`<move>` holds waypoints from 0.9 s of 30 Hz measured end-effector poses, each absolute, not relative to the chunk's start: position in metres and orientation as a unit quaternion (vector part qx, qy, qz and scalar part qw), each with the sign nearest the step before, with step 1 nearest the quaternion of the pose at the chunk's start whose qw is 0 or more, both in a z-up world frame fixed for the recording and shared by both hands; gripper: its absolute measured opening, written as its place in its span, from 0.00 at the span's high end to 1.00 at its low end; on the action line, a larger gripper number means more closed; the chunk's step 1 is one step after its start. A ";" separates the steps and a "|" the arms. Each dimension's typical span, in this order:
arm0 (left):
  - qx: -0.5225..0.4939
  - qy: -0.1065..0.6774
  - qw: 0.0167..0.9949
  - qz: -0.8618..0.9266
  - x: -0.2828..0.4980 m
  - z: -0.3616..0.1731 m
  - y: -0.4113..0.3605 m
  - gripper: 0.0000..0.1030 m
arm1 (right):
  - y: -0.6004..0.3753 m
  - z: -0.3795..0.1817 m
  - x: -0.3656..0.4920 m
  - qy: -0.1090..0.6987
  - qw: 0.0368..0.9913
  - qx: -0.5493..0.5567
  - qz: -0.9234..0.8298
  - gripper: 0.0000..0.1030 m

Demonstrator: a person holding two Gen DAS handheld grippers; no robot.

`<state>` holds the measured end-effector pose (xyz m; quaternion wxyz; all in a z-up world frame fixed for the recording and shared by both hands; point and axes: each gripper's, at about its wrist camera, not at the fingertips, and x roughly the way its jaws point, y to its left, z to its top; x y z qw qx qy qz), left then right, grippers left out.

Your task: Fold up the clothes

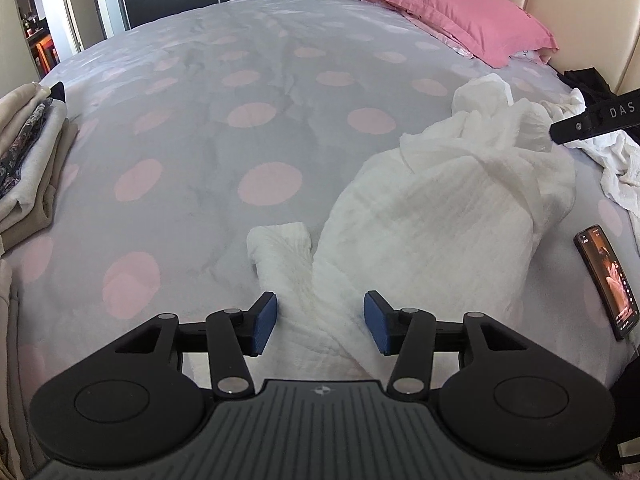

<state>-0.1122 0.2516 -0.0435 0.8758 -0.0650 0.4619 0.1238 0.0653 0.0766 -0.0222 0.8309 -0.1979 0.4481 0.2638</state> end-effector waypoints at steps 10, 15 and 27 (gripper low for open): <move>-0.075 0.463 0.877 0.106 -0.113 -0.042 0.247 0.88 | 0.114 -0.024 0.012 0.462 0.778 -0.193 0.378 0.53; -0.063 0.466 0.878 0.086 -0.124 -0.031 0.246 0.77 | 0.129 -0.029 -0.026 0.465 0.742 -0.215 0.432 0.53; 0.027 0.516 0.856 -0.012 -0.166 -0.054 0.216 0.67 | 0.141 -0.057 -0.088 0.466 0.676 -0.276 0.500 0.54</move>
